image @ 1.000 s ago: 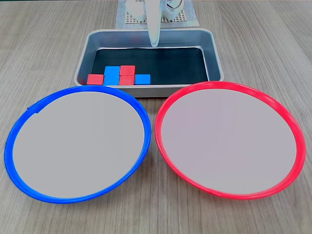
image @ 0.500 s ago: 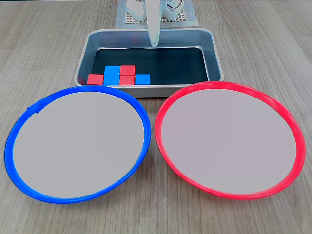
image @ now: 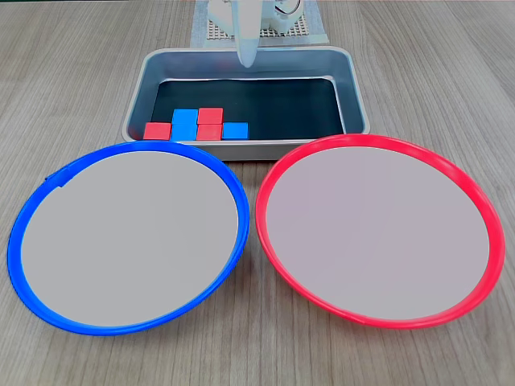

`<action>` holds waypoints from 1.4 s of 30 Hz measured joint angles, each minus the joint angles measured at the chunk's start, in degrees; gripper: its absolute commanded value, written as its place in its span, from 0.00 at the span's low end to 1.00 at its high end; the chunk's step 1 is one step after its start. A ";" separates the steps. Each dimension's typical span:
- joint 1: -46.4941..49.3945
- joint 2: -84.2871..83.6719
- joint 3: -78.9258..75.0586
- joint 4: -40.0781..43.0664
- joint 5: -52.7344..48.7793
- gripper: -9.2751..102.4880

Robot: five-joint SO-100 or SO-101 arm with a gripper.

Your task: Move six blocks tray to matching dishes

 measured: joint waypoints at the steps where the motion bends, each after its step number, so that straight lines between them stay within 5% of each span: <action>1: -0.18 -4.48 -3.87 0.97 -0.53 0.23; 8: -0.97 -29.00 -21.62 3.25 -2.55 0.25; 17: 2.02 -38.76 -26.89 4.22 -6.94 0.25; 26: 4.75 -42.19 -29.09 5.27 -8.88 0.23; 31: 5.10 -42.36 -28.48 5.19 -12.13 0.08; 42: -4.39 -34.54 -26.46 15.21 -15.64 0.08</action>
